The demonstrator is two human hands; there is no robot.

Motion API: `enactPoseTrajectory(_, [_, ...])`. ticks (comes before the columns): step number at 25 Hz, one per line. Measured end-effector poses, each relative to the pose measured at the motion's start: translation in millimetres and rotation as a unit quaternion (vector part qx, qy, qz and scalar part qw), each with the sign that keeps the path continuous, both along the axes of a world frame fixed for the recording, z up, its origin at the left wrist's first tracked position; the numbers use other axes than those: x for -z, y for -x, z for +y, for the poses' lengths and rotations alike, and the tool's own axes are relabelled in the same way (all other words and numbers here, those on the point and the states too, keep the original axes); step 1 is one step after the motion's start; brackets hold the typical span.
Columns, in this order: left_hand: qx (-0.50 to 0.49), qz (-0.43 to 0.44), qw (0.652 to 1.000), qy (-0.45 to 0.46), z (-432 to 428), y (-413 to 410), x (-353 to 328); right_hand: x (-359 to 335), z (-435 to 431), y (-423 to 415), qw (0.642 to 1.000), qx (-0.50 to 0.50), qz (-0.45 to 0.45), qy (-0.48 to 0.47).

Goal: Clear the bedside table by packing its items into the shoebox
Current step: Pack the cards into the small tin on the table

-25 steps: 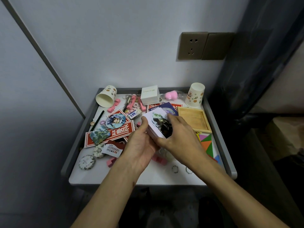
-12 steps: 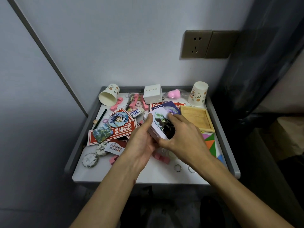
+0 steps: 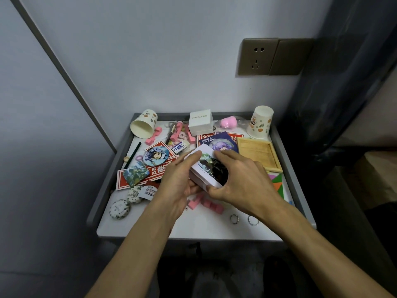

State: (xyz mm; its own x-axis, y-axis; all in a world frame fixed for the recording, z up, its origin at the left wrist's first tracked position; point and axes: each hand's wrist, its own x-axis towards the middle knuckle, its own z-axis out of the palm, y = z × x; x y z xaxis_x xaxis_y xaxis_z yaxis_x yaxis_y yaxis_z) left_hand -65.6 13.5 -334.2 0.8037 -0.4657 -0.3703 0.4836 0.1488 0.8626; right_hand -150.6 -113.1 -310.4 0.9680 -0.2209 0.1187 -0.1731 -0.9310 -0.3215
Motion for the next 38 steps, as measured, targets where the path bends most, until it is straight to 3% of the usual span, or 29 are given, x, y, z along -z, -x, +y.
enactPoseTrajectory(11, [-0.007, 0.045, 0.999, 0.0, -3, 3, 1, -2, -2, -1, 1.0, -0.001, 0.019, 0.012])
enactPoseTrajectory(30, [-0.06, 0.049, 0.997, 0.015, -2, 3, 0, 6, -1, -4, 1.0, -0.011, 0.018, -0.01])
enactPoseTrajectory(32, [-0.071, 0.048, 0.996, 0.021, -1, 2, 0, 7, -4, -4, 0.994, -0.011, 0.008, -0.109])
enactPoseTrajectory(34, [-0.086, 0.055, 0.994, 0.025, 0, 1, 0, 7, -7, -3, 0.936, 0.04, 0.004, -0.348])
enactPoseTrajectory(36, [-0.1, 0.065, 0.992, 0.027, 0, -1, 0, 7, -11, -4, 0.82, 0.114, 0.028, -0.56])
enactPoseTrajectory(37, [-0.101, 0.065, 0.992, 0.026, 1, -2, -1, 7, -12, -4, 0.775, 0.133, 0.043, -0.616])
enactPoseTrajectory(38, [-0.096, 0.06, 0.993, 0.02, 2, -2, -1, 6, -14, -4, 0.753, 0.14, 0.054, -0.641])
